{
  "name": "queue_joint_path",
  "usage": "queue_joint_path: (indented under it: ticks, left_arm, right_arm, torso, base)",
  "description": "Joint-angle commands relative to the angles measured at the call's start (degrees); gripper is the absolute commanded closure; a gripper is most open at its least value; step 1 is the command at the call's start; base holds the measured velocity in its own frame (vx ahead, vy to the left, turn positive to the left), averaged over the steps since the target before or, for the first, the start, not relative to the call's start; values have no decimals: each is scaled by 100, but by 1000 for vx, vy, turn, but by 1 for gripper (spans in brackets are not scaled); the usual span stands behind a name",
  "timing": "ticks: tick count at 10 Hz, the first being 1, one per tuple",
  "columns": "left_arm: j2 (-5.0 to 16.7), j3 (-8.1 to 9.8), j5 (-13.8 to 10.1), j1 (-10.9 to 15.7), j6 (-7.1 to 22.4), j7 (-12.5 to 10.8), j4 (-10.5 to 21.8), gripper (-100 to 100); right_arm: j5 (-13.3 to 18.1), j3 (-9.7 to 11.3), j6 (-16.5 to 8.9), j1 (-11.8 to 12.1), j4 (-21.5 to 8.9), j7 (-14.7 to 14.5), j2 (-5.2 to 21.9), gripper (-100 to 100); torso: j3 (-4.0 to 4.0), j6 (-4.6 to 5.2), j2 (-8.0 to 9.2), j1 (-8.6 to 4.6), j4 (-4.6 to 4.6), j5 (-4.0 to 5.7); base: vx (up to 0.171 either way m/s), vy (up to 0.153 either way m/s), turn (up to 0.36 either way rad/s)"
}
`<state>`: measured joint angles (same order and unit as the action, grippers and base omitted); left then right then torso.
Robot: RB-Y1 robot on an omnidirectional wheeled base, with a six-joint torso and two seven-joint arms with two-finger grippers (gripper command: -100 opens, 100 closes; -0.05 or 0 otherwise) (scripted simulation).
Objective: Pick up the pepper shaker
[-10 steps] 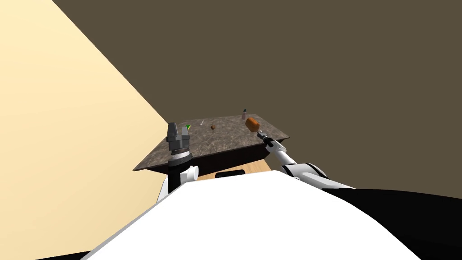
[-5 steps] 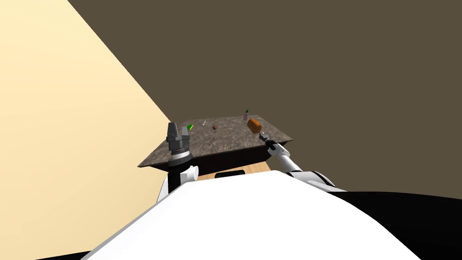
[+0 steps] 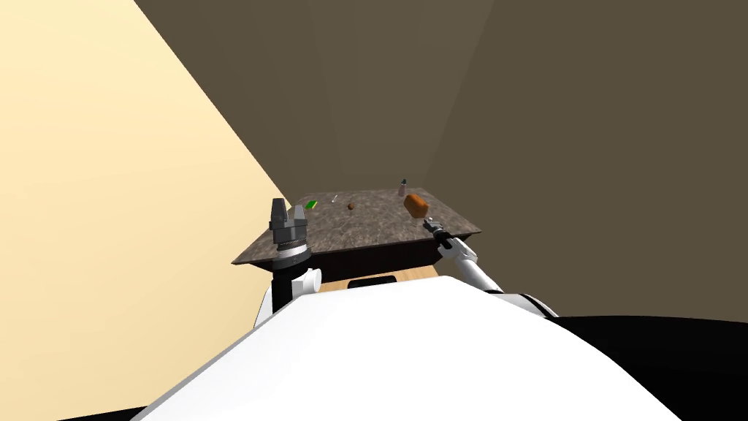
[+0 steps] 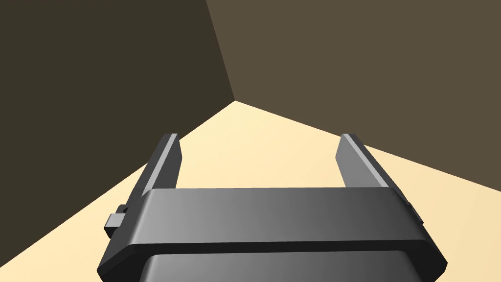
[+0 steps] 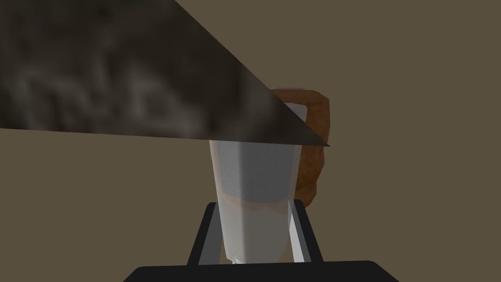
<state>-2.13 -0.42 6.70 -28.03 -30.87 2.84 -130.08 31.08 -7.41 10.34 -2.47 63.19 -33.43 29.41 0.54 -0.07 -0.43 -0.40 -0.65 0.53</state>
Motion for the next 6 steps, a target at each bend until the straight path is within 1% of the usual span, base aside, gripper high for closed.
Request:
queue_joint_path:
  ticks: [1,2,3,4,5,6]
  left_arm:
    - [0,0,0,0,0,0,0,0]
    - [0,0,0,-1,0,0,0,0]
    - [0,0,0,0,0,0,0,0]
    - [0,0,0,0,0,0,0,0]
    - [0,0,0,-1,0,0,0,0]
    - [0,0,0,0,0,0,0,0]
  right_arm:
    - [5,-49,-62,260,286,29,-11,100]
    - [7,-142,-174,455,467,91,-10,100]
    - [7,-142,-174,629,641,91,-10,100]
    - [7,-142,-174,629,725,91,-10,100]
    - [9,-235,-287,887,934,153,-9,100]
    - [9,-235,-287,987,966,153,-9,100]
  torso:
    - [0,0,0,0,0,0]
    - [0,6,2,-1,-1,0]
    - [1,6,2,-1,-4,4]
    - [3,10,4,-2,-10,8]
    - [2,10,6,-2,-9,7]
    - [3,7,3,-4,-10,9]
  base:
    - [23,-15,62]
    - [24,-11,109]
    - [24,-12,76]
    - [10,-5,-6]
    - [16,-6,147]
    - [21,-13,84]
